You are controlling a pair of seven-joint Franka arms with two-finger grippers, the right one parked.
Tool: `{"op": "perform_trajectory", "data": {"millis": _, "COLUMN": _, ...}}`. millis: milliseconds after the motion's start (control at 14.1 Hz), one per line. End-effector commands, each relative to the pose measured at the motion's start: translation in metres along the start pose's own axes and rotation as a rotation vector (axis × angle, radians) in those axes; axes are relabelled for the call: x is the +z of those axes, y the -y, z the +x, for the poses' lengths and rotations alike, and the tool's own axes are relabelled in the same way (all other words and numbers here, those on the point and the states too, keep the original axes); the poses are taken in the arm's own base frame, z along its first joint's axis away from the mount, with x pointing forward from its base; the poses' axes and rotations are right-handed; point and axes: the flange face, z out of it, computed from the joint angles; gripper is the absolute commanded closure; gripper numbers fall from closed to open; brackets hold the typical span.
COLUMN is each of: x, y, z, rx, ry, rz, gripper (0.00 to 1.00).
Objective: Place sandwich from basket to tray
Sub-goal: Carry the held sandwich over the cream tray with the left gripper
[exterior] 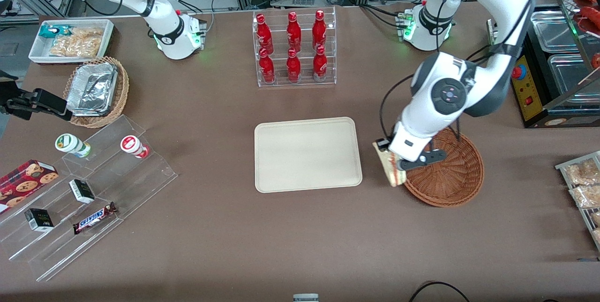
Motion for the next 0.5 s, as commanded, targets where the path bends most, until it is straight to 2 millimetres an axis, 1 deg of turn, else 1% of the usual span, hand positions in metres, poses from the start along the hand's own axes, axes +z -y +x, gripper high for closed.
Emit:
{"op": "perform_trajectory", "data": {"millis": 0, "x": 0.008, "y": -0.053, "z": -0.01, "rx": 0.033, "ry": 0.016, "rz": -0.036, "gripper": 0.87}}
{"op": "perform_trajectory", "data": {"millis": 71, "x": 0.009, "y": -0.068, "z": -0.011, "rx": 0.041, "ry": 0.018, "rz": -0.051, "gripper": 0.87}}
{"op": "perform_trajectory", "data": {"millis": 142, "x": 0.016, "y": -0.093, "z": -0.024, "rx": 0.064, "ry": 0.026, "rz": -0.056, "gripper": 0.86}}
{"op": "perform_trajectory", "data": {"millis": 212, "x": 0.023, "y": -0.11, "z": -0.034, "rx": 0.066, "ry": 0.031, "rz": -0.054, "gripper": 0.85}}
{"op": "perform_trajectory", "data": {"millis": 283, "x": 0.038, "y": -0.123, "z": -0.043, "rx": 0.085, "ry": 0.026, "rz": -0.024, "gripper": 0.85}}
{"op": "perform_trajectory", "data": {"millis": 354, "x": 0.053, "y": -0.128, "z": -0.049, "rx": 0.088, "ry": 0.009, "rz": 0.016, "gripper": 0.85}}
{"op": "perform_trajectory", "data": {"millis": 425, "x": 0.068, "y": -0.129, "z": -0.049, "rx": 0.066, "ry": -0.013, "rz": 0.053, "gripper": 0.85}}
